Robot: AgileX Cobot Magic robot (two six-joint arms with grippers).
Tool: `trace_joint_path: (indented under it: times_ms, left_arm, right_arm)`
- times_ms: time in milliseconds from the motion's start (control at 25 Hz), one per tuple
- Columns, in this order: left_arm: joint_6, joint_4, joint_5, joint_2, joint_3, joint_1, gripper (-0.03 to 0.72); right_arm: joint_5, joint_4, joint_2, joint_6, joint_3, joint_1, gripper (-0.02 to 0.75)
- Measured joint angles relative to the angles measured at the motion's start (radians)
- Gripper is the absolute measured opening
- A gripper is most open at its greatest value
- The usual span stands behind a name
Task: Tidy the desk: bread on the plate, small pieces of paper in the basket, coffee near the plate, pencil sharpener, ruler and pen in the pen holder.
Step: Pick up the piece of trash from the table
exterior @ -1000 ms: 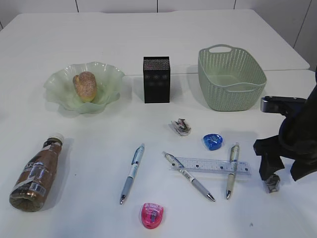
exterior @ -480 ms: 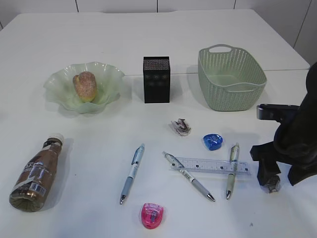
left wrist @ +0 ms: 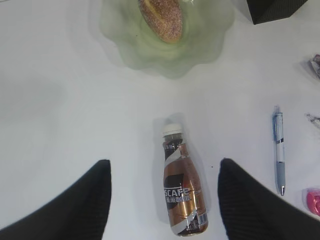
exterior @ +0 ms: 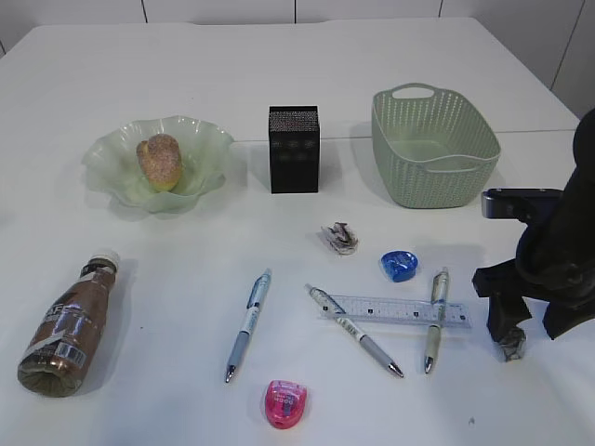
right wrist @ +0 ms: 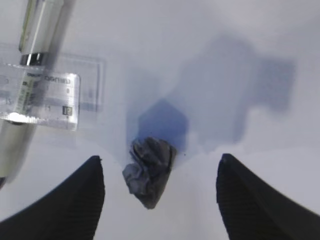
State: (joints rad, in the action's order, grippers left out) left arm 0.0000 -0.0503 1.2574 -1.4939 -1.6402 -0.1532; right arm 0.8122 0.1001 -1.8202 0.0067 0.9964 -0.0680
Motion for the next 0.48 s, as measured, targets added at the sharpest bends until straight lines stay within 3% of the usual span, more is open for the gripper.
trace_joint_path:
  times_ms: [480]
  left_arm:
    - [0.000,0.007,0.000,0.000,0.000,0.000,0.467]
  right_arm:
    - [0.005,-0.016,-0.022,0.006,0.000,-0.001,0.501]
